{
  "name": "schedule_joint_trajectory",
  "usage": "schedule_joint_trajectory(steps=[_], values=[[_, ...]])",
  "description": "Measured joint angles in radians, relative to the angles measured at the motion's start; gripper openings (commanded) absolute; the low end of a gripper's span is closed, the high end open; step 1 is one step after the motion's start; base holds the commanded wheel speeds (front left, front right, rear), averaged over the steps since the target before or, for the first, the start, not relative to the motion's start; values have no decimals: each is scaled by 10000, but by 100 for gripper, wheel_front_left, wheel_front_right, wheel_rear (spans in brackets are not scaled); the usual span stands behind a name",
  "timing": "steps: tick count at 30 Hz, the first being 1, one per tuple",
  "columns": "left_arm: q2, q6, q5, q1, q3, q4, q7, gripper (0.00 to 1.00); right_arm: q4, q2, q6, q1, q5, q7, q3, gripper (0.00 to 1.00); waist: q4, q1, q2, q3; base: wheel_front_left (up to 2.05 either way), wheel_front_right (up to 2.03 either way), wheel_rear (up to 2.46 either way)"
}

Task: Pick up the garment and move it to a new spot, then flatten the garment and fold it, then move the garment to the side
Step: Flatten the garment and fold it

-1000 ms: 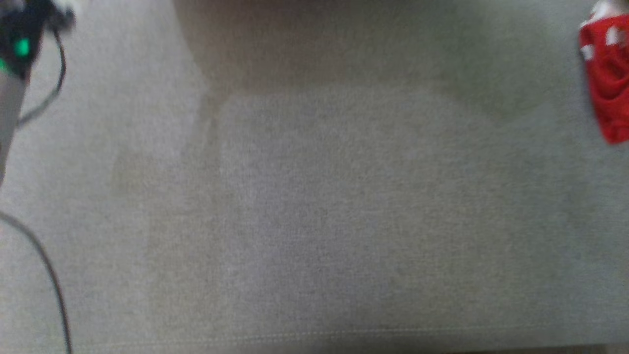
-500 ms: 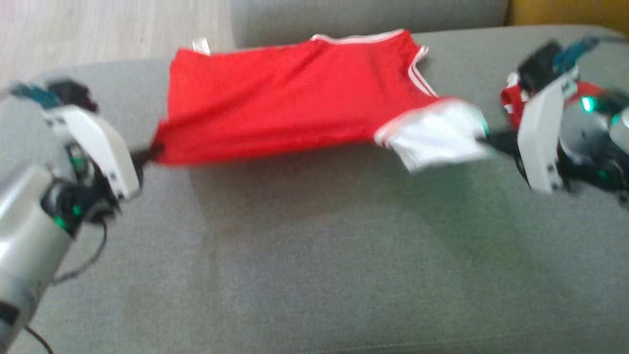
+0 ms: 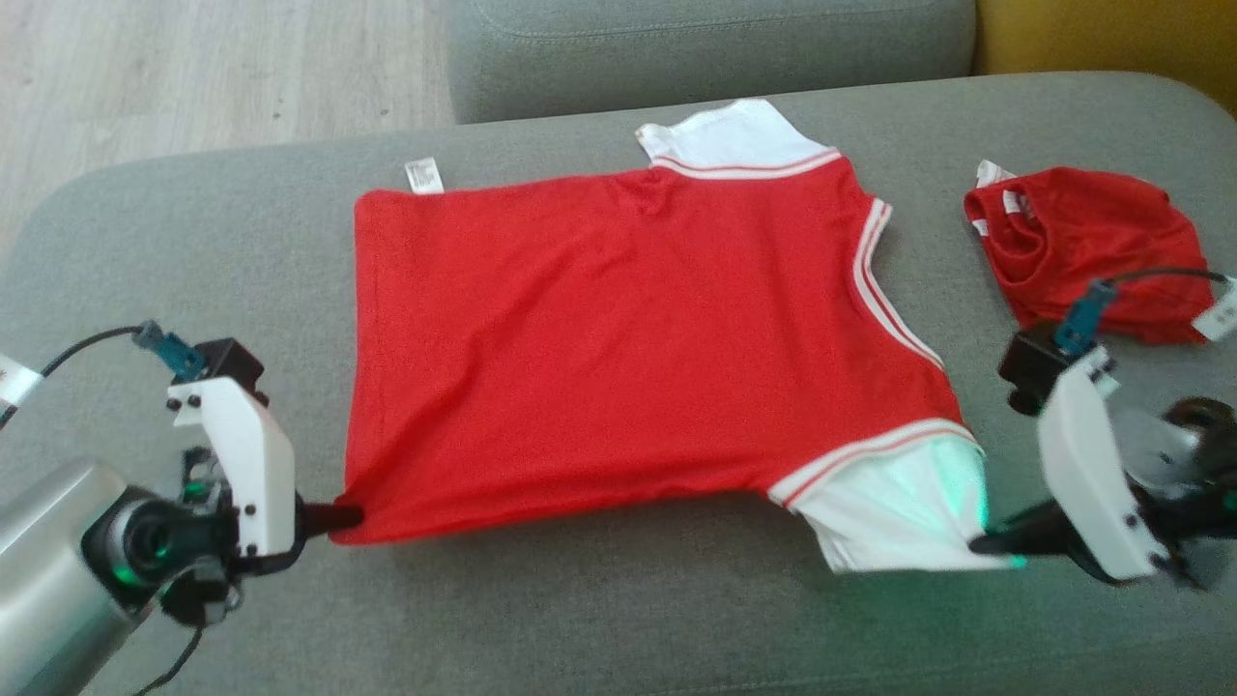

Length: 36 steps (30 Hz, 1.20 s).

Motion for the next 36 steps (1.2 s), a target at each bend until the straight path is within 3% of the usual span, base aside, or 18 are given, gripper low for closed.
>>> schedule_joint_trajectory(steps=[6,14,23,30,36], values=[[552,529,-232,223,-35,-1120,378,0,-826,-911,0,386,362,504,-600,0,69,0,0,-6,0,0,0],[711,573,-360,103,-109,-1601,1037,0,-453,-713,0,469,495,614,-1546,0,162,0,0,367,0,0,0],[428,439,-389,-1340,-211,-813,2468,0,1632,907,0,-246,282,1363,-2598,0,286,1,0,1148,0,0,0],[-52,408,-583,-2127,-174,12,3129,0,3906,2481,0,-1418,-669,1743,-3405,0,338,2,0,1729,0,0,0],[-196,261,-554,-2406,-174,506,3223,0,5559,3287,0,-1985,-1611,1814,-4238,0,388,2,0,2044,0,0,0]])
